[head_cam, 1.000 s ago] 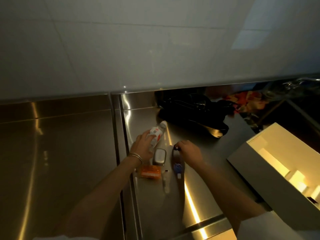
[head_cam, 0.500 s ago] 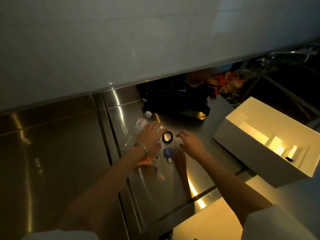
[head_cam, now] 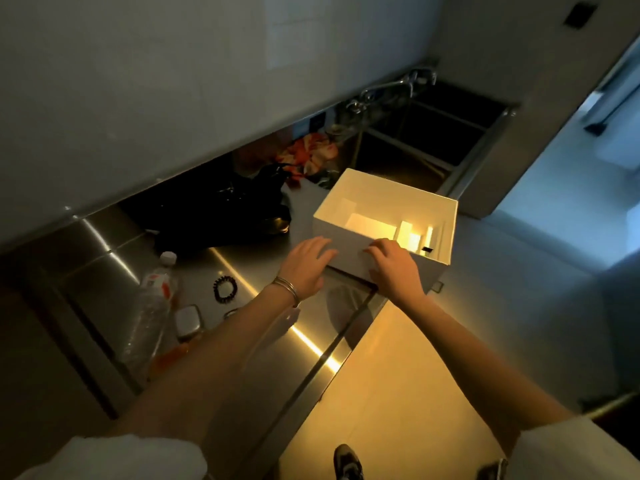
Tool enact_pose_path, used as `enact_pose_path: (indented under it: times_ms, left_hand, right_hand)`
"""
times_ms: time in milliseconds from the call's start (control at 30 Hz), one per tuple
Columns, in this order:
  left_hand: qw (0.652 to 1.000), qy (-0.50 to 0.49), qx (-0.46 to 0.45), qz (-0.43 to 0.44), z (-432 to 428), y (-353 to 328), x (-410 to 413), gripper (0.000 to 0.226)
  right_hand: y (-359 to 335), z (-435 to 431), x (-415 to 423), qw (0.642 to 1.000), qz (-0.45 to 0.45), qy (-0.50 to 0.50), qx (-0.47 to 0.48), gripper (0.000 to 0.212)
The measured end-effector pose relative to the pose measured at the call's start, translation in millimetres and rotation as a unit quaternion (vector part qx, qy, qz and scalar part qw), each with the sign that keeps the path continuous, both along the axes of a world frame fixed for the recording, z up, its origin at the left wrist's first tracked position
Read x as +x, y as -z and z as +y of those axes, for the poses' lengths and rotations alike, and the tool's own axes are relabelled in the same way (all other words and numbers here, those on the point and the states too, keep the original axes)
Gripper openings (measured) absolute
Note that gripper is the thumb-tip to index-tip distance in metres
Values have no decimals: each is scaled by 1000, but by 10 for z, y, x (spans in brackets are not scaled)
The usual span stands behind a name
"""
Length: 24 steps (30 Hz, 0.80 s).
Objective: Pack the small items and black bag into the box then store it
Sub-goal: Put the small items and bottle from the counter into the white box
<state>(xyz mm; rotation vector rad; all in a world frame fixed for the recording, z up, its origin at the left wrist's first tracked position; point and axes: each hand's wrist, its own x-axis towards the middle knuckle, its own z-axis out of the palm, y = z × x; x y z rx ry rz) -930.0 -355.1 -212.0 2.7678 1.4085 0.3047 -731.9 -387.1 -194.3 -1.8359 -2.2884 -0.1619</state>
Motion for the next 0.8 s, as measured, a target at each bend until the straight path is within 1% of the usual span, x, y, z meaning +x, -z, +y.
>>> enact_pose_path:
  times_ms: [67,200,267,333,400,467,533,633,700,800]
  left_hand:
    - [1000,-1,10,2,77,-29,179,63]
    - [1000,-15,19,1,250,-82,555,67]
    - [1000,-15,15,13,317,-80,701,66]
    - [999,-22,13,26,364,-63,801,62]
    - [998,-37,13,45,381,-54,869,51]
    - [997,-53,13,58,406,-59,903,38]
    - [996,-59,24,65,467,-82,911,30]
    - [996,-57,32,57,512,-191,904,27]
    - [996,-75,32,36,492,-261,871,26]
    - [994,-90,60,7,380,-324,756,27]
  right_hand:
    - [-29,35,142,999,2,37,-9,52]
    - [-36,147,470,993,23,75,-89,54]
    - [-28,177,589,989,26,80,-119,49]
    - [-14,216,675,988,16,71,-134,37]
    - [-16,255,718,989,-4,56,-136,28]
    - [15,275,743,991,-15,42,-128,23]
    - [56,270,765,993,-12,33,-115,21]
    - [28,305,794,995,6,19,-101,26]
    - [-25,367,794,995,12,4,-95,30]
    - [-76,447,724,995,21,-31,-89,32]
